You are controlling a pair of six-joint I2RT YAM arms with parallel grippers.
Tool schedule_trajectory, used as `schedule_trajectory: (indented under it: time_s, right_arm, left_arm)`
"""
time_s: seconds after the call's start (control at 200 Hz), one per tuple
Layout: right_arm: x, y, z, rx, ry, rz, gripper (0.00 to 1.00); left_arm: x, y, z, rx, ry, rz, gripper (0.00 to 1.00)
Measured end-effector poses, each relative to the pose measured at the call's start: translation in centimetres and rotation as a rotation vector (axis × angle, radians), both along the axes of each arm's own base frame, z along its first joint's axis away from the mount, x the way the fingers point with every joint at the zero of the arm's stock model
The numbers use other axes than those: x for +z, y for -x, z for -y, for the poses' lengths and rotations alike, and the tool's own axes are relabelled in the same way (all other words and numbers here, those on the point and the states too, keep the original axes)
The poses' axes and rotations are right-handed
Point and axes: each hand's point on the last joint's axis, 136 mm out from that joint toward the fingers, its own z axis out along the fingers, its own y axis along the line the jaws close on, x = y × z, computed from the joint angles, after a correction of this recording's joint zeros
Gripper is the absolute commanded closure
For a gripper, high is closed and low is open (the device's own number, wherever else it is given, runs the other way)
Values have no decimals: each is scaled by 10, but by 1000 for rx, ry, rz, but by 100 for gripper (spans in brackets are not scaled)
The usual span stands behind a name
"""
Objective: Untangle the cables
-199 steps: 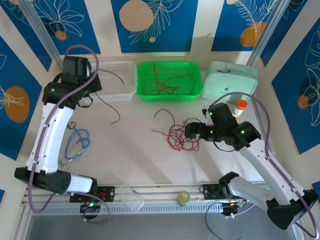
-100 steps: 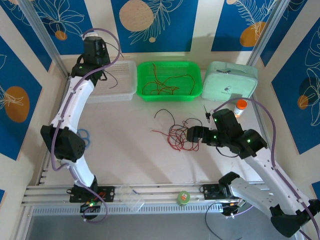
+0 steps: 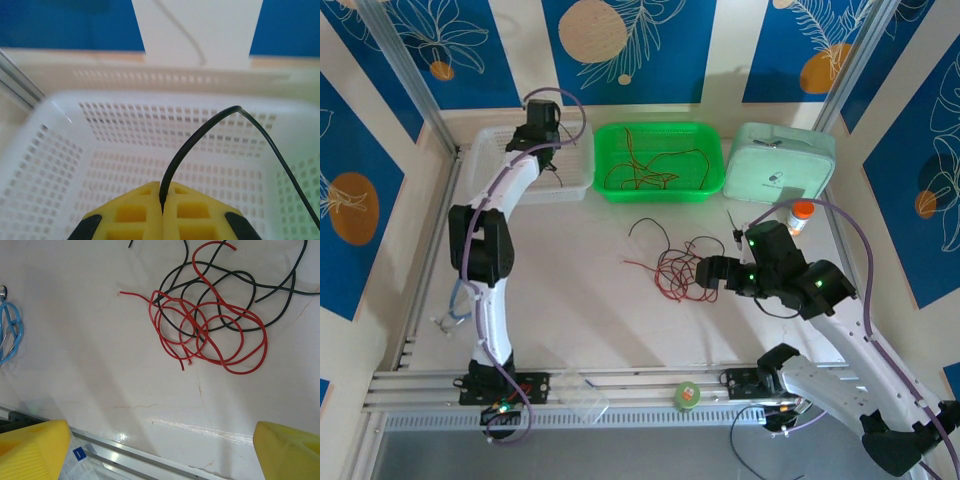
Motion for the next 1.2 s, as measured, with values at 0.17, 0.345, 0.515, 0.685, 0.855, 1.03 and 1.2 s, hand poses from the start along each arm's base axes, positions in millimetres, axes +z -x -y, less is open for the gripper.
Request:
schedule_trajectory:
  time_s: [0.17,0.345,0.515,0.685,0.855,1.03,1.2]
  right_arm:
    - [-1,0,0,0,1,-2,5]
    - [-8,-3,-2,-11,18,-40,4]
    - [-29,-13,-5,-20,68,-123,5]
    - [-57,-33,-5,-30,142,-201,21]
    - [-80,-51,-8,-25,189,-237,29]
    - [-102,-70,-18,-10,208,-257,48]
    - [-125,-76,-22,5,245,-303,82]
  left_arm:
    - [-43,9,4,1,44,-121,73]
    - [-57,21,7,-7,97,-195,22]
    - [-47,39,11,-37,144,-248,0]
    - [17,67,19,-101,199,-204,0]
    - [98,118,23,-168,262,-117,0]
    - [129,194,25,-226,318,-95,0]
    - [97,250,29,-250,357,-195,0]
